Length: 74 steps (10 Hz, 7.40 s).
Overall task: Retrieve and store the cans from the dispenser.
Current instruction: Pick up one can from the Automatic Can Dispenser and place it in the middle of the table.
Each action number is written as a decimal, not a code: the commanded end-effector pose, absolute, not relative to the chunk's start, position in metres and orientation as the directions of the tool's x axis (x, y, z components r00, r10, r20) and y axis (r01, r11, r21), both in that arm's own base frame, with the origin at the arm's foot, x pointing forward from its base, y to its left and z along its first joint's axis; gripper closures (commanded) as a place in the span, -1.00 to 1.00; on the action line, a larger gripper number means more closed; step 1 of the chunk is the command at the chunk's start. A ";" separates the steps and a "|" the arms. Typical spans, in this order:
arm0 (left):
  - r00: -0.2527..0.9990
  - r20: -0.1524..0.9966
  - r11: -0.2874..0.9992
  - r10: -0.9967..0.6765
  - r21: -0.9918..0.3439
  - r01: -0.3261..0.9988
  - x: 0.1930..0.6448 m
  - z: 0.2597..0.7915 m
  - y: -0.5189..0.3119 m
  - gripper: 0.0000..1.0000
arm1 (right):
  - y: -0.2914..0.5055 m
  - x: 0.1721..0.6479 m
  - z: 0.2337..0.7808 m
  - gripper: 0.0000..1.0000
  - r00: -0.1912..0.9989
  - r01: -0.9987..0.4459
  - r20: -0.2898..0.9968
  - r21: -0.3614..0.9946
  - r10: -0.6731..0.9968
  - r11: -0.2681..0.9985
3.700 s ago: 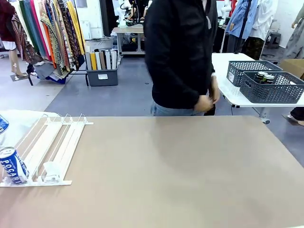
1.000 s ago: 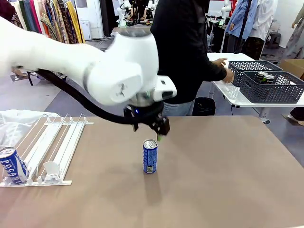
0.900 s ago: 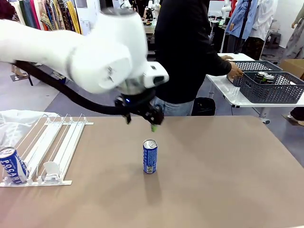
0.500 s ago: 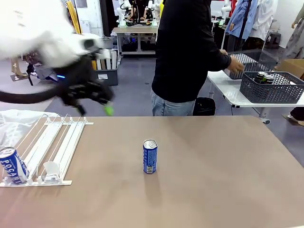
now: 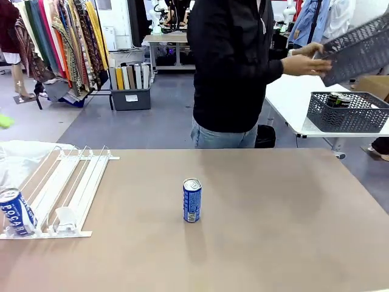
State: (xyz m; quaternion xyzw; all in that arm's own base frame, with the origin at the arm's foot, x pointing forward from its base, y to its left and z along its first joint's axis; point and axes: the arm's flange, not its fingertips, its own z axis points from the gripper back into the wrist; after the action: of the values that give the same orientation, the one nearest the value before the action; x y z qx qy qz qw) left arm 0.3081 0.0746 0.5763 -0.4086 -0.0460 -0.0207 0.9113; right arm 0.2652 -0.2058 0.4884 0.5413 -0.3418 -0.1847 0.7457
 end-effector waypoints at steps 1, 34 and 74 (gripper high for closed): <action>0.994 0.107 0.468 0.019 -0.880 0.086 0.298 0.550 0.108 -1.00 | -0.206 0.269 0.490 -1.00 0.682 -0.130 0.336 0.930 -0.649 0.345; 0.991 0.023 0.991 0.130 0.031 -0.131 0.377 0.448 0.033 -1.00 | -0.206 0.269 0.490 -1.00 0.682 -0.130 0.336 0.930 -0.649 0.345; 0.940 0.157 0.951 -0.303 -0.007 0.308 0.392 0.535 -0.273 1.00 | -0.206 0.269 0.490 -1.00 0.682 -0.130 0.336 0.930 -0.649 0.345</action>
State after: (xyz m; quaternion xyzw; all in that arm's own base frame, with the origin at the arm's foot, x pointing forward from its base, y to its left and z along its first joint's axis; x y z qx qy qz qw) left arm 0.3555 -0.2555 0.5302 -0.0592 -0.0737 -0.1531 0.9837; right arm 0.2651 -0.2056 0.4886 0.5412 -0.3418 -0.1843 0.7459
